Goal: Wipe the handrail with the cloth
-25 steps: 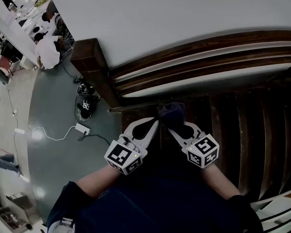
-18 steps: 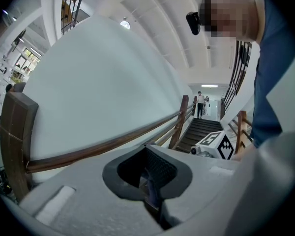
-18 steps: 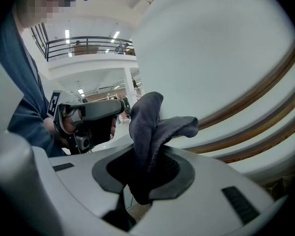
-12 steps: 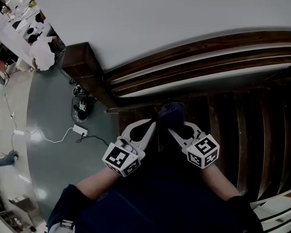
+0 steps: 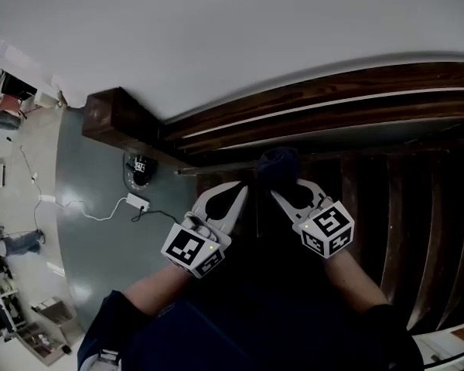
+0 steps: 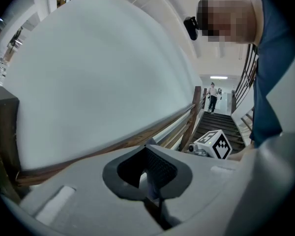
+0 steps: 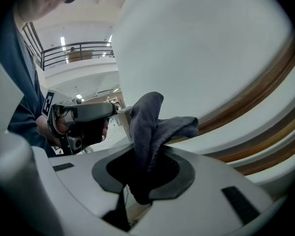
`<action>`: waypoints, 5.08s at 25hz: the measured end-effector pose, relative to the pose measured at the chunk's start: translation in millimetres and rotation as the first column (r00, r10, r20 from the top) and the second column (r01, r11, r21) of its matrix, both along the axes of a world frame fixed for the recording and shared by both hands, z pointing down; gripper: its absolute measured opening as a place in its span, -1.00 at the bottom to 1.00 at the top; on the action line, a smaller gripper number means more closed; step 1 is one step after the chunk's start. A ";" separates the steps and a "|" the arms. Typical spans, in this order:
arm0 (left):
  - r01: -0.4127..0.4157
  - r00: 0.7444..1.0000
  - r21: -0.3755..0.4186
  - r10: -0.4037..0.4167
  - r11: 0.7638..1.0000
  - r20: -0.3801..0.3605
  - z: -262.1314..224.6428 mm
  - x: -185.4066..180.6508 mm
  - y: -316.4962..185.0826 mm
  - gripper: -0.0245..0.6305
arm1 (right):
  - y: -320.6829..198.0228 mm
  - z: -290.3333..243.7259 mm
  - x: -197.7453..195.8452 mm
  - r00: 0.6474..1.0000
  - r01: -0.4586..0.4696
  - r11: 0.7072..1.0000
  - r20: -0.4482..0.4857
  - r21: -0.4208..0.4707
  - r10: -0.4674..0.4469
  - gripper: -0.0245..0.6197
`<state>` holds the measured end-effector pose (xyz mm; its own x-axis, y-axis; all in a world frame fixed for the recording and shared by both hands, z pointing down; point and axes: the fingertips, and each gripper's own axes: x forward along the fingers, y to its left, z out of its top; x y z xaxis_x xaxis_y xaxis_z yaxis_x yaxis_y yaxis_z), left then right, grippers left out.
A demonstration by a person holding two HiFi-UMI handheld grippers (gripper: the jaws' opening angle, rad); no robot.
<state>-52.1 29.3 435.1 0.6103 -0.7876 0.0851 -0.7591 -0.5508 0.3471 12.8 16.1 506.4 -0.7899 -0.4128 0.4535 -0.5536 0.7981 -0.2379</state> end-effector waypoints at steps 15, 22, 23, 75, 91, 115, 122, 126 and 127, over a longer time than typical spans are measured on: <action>0.068 0.998 -0.033 -0.068 0.997 -0.009 10.2 -18.5 -92.6 -0.92 | -114.6 10.3 -20.9 0.988 0.090 0.996 -0.127 0.020 -0.087 -0.64; 0.156 0.988 -0.011 -0.156 0.988 -0.011 12.8 -93.2 -74.1 -0.92 | -124.7 20.3 -118.5 0.918 0.301 0.948 -0.302 0.103 -0.259 -0.64; 0.171 0.985 -0.010 -0.171 0.985 -0.013 12.9 -104.4 -70.9 -0.92 | -125.1 24.5 -132.1 0.904 0.326 0.940 -0.324 0.100 -0.279 -0.64; 0.021 0.998 0.033 -0.019 0.999 -0.054 8.5 -84.1 -91.2 -0.92 | -235.6 76.0 -33.4 0.036 0.652 0.752 -0.994 0.101 0.102 -0.64; -0.195 0.980 0.069 0.197 0.978 -0.022 -12.5 5.9 -118.2 -0.92 | -266.5 3.1 74.5 0.118 0.489 0.832 -0.965 0.263 0.236 -0.65; -0.485 0.872 0.100 0.488 0.869 -0.013 -48.8 143.8 -142.9 -0.92 | -304.1 -133.1 279.5 0.106 0.220 0.833 -0.862 0.507 0.496 -0.65; -0.545 0.830 0.183 0.557 0.818 -0.018 -89.8 192.9 -159.2 -0.92 | -311.8 -158.8 317.4 0.091 0.179 0.817 -0.836 0.548 0.541 -0.65; -0.567 0.810 0.223 0.586 0.793 -0.025 -109.8 219.8 -165.4 -0.92 | -315.7 -169.3 339.2 0.076 0.156 0.811 -0.825 0.564 0.560 -0.65; -0.572 0.805 0.231 0.593 0.787 -0.027 -113.5 226.0 -166.7 -0.92 | -316.5 -171.9 344.0 0.072 0.151 0.810 -0.823 0.567 0.563 -0.65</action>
